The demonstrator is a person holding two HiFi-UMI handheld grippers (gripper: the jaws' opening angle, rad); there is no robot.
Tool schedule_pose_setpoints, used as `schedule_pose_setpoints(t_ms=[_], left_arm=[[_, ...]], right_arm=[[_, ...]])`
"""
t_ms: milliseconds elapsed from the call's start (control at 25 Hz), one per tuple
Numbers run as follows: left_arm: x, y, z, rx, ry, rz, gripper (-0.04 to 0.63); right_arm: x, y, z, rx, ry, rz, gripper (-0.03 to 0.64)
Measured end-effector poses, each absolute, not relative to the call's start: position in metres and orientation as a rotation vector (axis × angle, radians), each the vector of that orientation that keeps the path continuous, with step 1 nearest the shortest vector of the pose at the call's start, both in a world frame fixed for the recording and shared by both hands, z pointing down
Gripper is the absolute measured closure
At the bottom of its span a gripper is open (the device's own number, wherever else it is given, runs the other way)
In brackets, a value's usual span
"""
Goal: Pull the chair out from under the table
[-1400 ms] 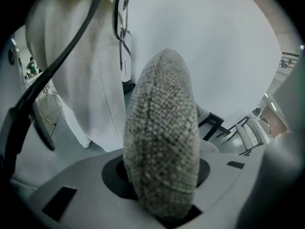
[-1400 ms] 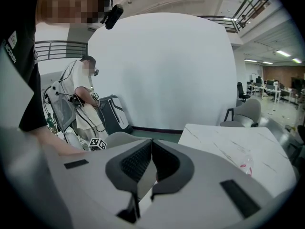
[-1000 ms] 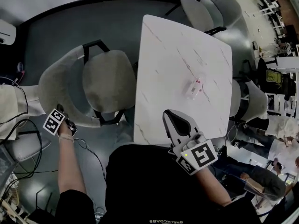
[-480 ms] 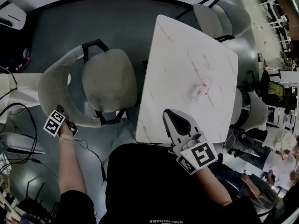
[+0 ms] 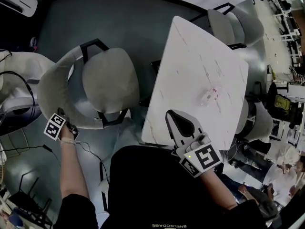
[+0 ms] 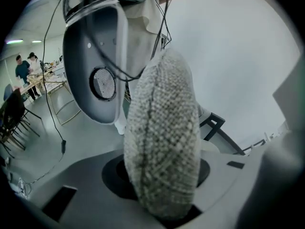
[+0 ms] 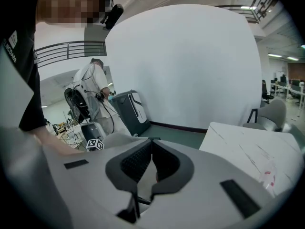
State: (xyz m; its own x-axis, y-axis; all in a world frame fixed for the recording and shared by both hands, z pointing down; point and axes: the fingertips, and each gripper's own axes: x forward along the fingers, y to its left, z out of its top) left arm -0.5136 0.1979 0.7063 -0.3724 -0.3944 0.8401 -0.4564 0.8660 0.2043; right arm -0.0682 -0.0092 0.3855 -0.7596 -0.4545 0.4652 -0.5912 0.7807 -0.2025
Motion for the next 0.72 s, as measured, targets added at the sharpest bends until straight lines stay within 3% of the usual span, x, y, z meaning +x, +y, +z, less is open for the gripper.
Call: schedule_pose_setpoints(t_ms=[720], left_arm=[[-0.52, 0.263, 0.712, 0.482, -2.038, -0.011, 0.451]], right_arm=[[-0.118, 0.001, 0.396, 0.595, -2.615, 0.46, 0.601]])
